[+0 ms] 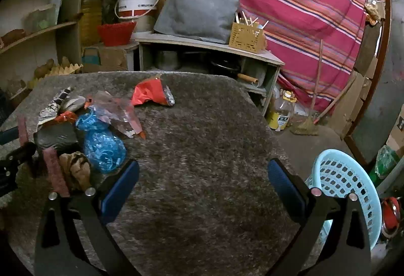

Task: Collect trash
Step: 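Reach the left tool to a maroon scouring pad and close on it, then lift the pad with the left tool while the right tool grasps the other maroon pad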

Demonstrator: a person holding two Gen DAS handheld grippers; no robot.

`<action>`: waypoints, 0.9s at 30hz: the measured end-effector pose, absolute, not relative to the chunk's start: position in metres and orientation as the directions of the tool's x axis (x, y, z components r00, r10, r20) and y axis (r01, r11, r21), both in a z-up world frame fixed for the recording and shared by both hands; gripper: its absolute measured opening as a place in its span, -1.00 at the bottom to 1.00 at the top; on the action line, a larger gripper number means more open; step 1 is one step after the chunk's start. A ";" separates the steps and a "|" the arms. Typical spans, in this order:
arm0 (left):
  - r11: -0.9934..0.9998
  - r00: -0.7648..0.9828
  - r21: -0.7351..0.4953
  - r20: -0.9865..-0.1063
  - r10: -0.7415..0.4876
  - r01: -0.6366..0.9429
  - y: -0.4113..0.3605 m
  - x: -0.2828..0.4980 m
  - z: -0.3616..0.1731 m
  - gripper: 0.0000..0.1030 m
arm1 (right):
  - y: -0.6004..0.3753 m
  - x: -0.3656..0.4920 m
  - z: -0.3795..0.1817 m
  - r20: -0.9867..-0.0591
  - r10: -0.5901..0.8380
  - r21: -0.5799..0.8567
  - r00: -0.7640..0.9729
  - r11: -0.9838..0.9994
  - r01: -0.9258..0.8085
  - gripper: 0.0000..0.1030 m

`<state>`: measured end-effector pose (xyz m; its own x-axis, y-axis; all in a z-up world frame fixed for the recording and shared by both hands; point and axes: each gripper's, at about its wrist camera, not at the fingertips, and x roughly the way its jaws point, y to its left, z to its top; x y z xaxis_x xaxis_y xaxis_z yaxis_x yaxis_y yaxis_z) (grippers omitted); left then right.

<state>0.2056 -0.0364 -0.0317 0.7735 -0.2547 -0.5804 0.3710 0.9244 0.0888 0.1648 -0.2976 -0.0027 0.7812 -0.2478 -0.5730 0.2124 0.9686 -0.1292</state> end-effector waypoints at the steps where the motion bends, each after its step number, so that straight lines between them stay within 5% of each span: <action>1: 0.925 0.781 0.099 -0.573 -0.249 0.368 -0.035 0.202 -0.029 0.17 | -0.295 0.163 -0.001 -0.570 -0.243 -0.126 0.785 0.970 0.209 0.93; 19: 0.984 0.866 0.121 -0.496 -0.057 0.134 0.053 0.168 0.008 0.18 | -0.232 0.146 0.007 -0.555 -0.099 -0.078 0.826 0.995 0.067 0.93; 27: 0.988 0.865 0.127 -0.501 -0.009 0.084 0.069 0.172 0.005 0.18 | -0.228 0.174 -0.011 -0.570 -0.180 -0.140 0.801 0.983 0.121 0.93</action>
